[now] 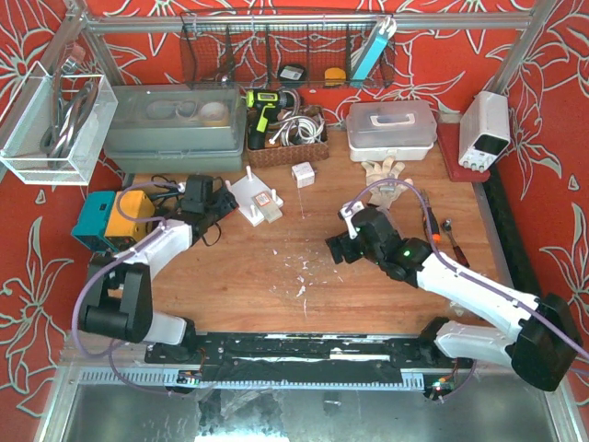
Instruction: Install the large spring
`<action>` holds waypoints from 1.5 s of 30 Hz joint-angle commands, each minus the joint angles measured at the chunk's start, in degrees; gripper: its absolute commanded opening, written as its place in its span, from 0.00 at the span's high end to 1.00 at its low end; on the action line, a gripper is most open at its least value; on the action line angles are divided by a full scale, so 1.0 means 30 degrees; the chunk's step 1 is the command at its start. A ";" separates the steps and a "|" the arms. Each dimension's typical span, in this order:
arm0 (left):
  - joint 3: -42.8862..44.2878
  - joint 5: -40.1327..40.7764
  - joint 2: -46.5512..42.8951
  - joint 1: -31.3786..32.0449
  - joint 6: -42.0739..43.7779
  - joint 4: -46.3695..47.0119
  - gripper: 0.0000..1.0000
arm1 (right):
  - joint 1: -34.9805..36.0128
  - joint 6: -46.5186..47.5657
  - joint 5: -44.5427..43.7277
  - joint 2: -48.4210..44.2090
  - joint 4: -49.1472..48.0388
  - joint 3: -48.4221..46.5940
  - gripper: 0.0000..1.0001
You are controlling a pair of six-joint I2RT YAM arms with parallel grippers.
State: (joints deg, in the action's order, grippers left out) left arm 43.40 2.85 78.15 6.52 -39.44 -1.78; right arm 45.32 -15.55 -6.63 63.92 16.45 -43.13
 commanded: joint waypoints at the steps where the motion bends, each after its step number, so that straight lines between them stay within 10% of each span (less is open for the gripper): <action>1: 0.0934 0.0124 0.1029 -0.0098 0.0053 -0.0960 0.21 | 0.1450 0.1375 -0.2605 0.0550 -0.1899 0.0328 0.01; 30: 0.2013 0.1157 0.3689 -0.0095 -0.0156 -0.0726 0.21 | 0.1883 0.1169 -0.4801 0.0572 -0.2359 0.0780 0.01; 45: 0.1953 0.3525 0.4185 -0.0135 -0.0086 -0.1023 0.45 | 0.1883 0.0734 -0.6685 0.0478 -0.1742 0.0694 0.01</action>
State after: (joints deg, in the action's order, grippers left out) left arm 48.45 7.88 89.97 6.44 -39.90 -3.42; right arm 50.54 -12.53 -23.83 65.95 10.37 -41.50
